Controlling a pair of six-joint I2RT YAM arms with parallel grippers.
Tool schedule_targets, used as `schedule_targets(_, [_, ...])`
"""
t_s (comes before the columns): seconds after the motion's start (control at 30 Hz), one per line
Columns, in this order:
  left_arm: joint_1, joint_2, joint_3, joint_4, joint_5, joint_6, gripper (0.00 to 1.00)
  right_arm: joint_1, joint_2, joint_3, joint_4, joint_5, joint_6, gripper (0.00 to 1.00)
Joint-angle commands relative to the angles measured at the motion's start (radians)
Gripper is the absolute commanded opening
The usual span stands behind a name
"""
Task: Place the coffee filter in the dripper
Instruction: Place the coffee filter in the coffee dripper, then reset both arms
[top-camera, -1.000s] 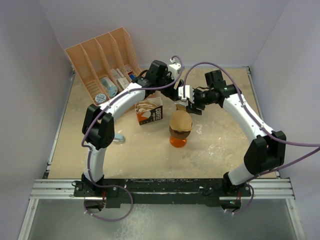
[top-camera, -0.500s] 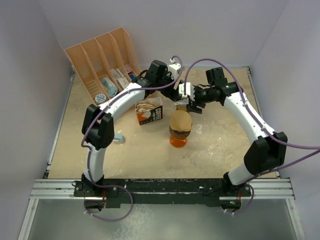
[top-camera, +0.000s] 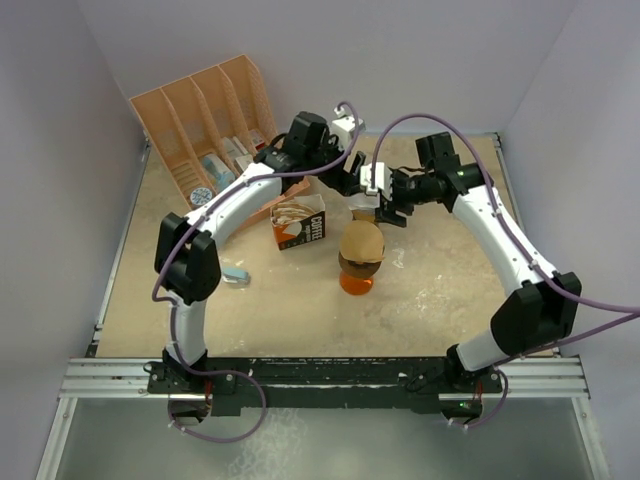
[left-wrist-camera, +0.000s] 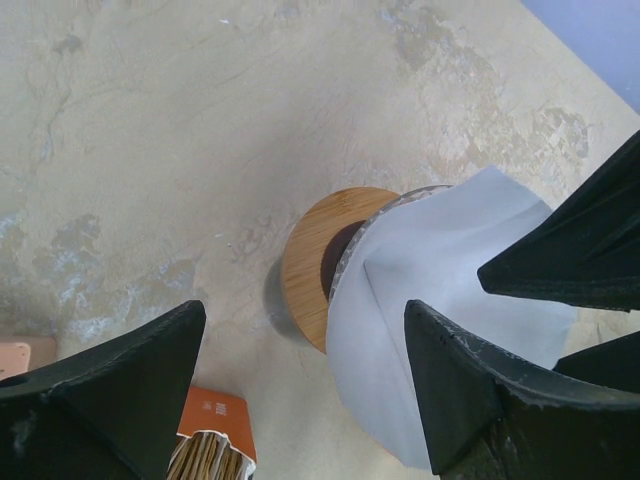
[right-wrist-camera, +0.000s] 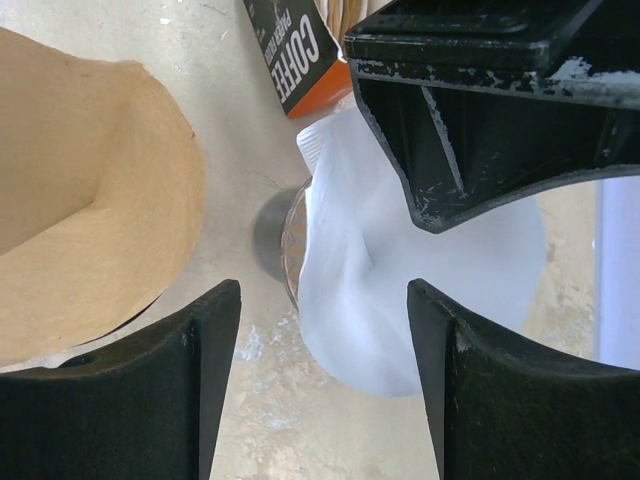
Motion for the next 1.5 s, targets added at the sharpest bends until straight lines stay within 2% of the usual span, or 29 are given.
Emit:
schedule_targets(0.0, [0.009,-0.079,0.046,0.011,0.028,0.016,0.78,-0.005,-0.048,0.059,-0.019,-0.022,0.023,0.7])
schedule_targets(0.4, [0.026,-0.159,0.04,-0.044,0.014,0.096,0.8,-0.023,-0.137,0.067,-0.023,0.008,0.089,0.72])
schedule_targets(0.6, [0.059,-0.228,0.034,-0.06,-0.073,0.127,0.8,-0.026,-0.207,0.101,0.067,0.068,0.269,0.74])
schedule_targets(0.67, [0.076,-0.27,0.009,-0.036,-0.155,0.118,0.8,-0.027,-0.241,0.106,0.162,0.118,0.385,0.75])
schedule_targets(0.8, [0.103,-0.368,-0.104,0.068,-0.459,0.12,0.81,-0.031,-0.307,0.082,0.421,0.32,0.699,0.78])
schedule_targets(0.93, [0.108,-0.438,-0.192,0.168,-0.757,0.107,0.81,-0.102,-0.292,0.111,0.521,0.482,0.835,0.79])
schedule_targets(1.0, [0.124,-0.484,-0.239,0.198,-0.825,0.111,0.82,-0.105,-0.303,0.095,0.576,0.558,0.864,0.79])
schedule_targets(1.07, [0.158,-0.531,-0.268,0.196,-0.837,0.118,0.82,-0.108,-0.334,0.068,0.625,0.595,0.883,0.83])
schedule_targets(1.13, [0.188,-0.58,-0.286,0.168,-0.838,0.121,0.85,-0.116,-0.356,0.041,0.666,0.615,0.897,0.94])
schedule_targets(1.23, [0.227,-0.661,-0.33,0.135,-0.83,0.091,0.87,-0.148,-0.376,0.025,0.693,0.621,0.923,0.99])
schedule_targets(1.47, [0.405,-0.795,-0.413,0.083,-0.53,0.017,0.87,-0.294,-0.437,0.011,0.717,0.522,0.959,1.0])
